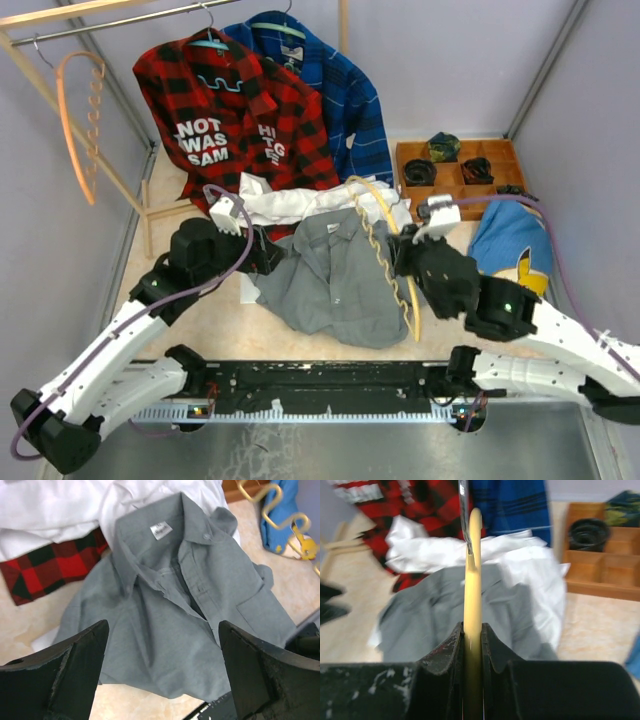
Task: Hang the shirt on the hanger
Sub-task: Hang the shirt on the hanger.
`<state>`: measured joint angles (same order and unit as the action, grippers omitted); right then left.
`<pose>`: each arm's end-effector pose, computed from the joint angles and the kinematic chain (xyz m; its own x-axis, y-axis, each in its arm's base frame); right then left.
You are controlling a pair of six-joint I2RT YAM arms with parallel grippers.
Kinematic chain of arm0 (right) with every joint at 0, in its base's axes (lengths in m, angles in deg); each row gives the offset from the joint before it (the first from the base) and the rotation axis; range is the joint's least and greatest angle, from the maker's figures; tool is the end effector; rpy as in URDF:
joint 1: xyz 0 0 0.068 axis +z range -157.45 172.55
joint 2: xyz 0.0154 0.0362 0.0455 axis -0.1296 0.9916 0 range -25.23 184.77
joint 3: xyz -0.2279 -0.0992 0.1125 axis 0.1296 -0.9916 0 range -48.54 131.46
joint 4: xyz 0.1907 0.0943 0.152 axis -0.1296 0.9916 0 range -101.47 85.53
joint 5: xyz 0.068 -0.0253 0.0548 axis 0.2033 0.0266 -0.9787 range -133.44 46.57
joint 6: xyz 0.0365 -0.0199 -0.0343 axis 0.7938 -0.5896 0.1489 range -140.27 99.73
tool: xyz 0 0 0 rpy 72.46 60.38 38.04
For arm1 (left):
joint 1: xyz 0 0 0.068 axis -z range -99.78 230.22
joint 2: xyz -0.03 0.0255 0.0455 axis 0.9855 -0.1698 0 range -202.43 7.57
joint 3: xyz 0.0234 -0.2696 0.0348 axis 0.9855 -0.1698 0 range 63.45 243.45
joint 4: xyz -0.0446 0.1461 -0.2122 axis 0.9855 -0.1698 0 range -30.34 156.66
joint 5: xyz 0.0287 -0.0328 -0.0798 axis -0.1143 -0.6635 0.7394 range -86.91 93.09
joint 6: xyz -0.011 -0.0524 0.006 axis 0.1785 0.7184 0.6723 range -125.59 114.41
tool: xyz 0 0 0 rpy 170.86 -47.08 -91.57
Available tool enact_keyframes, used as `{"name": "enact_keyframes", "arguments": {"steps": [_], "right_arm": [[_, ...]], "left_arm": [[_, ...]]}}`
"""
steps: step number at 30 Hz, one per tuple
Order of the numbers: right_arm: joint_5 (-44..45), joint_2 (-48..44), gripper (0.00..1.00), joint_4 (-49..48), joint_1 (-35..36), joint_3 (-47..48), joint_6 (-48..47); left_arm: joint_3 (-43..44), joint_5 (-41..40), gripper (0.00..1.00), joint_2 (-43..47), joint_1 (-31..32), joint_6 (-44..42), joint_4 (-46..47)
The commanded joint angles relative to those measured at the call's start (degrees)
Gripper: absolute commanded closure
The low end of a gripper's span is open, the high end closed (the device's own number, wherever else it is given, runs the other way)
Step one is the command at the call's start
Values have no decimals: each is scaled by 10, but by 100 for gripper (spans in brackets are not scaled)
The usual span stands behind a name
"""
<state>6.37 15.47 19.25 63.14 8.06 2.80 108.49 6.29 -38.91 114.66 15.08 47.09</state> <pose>0.0698 0.1162 0.3856 -0.2206 0.1348 -0.9660 -0.3010 0.9326 0.1989 0.1531 -0.1074 0.3195 -0.4910 -0.0906 -0.8664 0.4641 0.8145 -0.3481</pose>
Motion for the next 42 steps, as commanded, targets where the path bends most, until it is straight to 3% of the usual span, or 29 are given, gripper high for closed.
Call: {"name": "enact_keyframes", "arguments": {"steps": [1,5,9,13,19,30,37,42], "right_arm": [[-109,39,100,-9,-191,61,-14],[-315,55,100,-44,-398,47,-16],[-394,48,100,-47,-492,32,-9],[-415,19,100,-32,-495,11,-8],[-439,-33,100,30,-494,0,-12],[-474,-104,100,109,-495,4,1],[-482,-118,100,123,-495,1,9],[-477,-126,100,134,-495,12,9]], "left_arm": [[0,85,7,-27,-9,51,59],[48,77,8,-79,-9,36,29],[117,20,5,-157,-9,20,-67],[151,-40,5,-206,-11,15,-90],[215,-43,22,-315,-16,-1,-89],[263,10,22,-455,-31,-22,-65],[292,52,49,-516,-40,-41,-71],[298,46,93,-522,-47,-57,-77]]}}
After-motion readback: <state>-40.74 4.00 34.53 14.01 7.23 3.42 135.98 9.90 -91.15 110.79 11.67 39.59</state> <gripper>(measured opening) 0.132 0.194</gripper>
